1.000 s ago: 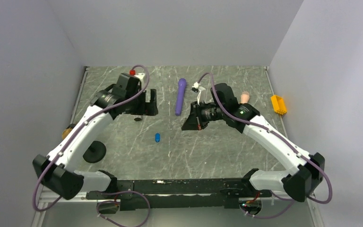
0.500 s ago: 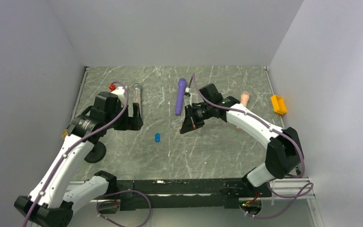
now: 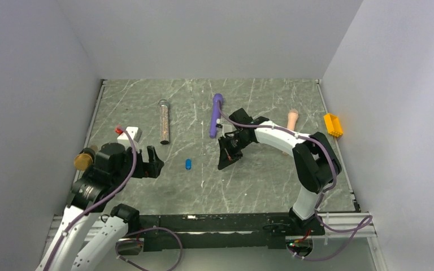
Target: Remove the keys from the keyring
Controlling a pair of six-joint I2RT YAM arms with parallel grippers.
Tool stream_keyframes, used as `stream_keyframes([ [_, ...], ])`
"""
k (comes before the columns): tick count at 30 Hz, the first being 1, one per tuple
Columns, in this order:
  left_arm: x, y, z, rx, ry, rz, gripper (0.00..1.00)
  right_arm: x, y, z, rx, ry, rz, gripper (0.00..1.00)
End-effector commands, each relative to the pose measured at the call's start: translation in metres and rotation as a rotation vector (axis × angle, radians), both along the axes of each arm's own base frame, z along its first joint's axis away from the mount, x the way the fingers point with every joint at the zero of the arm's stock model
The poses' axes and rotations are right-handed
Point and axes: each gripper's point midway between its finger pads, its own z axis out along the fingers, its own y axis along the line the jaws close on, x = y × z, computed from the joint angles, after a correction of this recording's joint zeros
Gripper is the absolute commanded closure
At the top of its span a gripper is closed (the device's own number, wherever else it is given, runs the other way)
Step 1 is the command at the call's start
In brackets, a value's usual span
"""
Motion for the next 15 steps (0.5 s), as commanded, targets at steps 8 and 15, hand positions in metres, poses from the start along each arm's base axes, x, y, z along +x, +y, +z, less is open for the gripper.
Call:
stream_keyframes([
  [8, 0.006, 0.009, 0.014, -0.071, -0.155, 0.086, 0.01, 0.032, -0.009, 0.005, -0.125, -0.116, -0.024, 1.00],
  [15, 0.003, 0.009, 0.012, -0.091, -0.147, 0.095, 0.01, 0.032, -0.011, 0.023, -0.114, -0.148, -0.041, 0.62],
])
